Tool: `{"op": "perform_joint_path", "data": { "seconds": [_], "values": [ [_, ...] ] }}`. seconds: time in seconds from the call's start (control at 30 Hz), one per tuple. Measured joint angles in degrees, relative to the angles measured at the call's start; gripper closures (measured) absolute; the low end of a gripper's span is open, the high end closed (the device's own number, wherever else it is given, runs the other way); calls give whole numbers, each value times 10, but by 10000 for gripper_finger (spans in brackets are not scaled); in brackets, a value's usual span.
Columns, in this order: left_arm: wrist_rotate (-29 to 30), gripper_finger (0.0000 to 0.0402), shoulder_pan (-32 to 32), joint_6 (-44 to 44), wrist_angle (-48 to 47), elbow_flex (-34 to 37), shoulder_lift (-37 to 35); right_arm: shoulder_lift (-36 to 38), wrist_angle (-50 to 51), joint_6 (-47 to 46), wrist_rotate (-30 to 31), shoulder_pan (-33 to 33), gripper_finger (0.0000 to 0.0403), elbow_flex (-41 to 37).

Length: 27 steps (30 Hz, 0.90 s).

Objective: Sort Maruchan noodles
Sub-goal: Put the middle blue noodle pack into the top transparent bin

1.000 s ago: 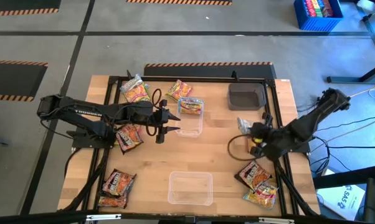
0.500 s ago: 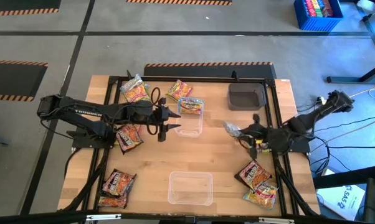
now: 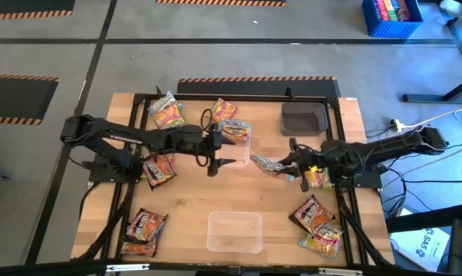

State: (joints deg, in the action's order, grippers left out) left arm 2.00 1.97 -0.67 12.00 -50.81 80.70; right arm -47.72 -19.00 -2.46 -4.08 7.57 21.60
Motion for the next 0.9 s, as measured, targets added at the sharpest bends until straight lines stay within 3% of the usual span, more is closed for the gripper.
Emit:
{"op": "perform_joint_path", "data": {
  "seconds": [0.47, 0.77, 0.9],
  "values": [
    [-100, 91, -18, -65, -106, -180, 129, -107, -123, 30, -42, -20, 359, 0],
    [-105, 93, -18, -74, -115, -214, 188, -144, -183, 45, -61, -20, 359, 0],
    [-105, 116, -18, -70, -117, -213, 193, -154, -188, 57, -56, -20, 359, 0]
  ]
}}
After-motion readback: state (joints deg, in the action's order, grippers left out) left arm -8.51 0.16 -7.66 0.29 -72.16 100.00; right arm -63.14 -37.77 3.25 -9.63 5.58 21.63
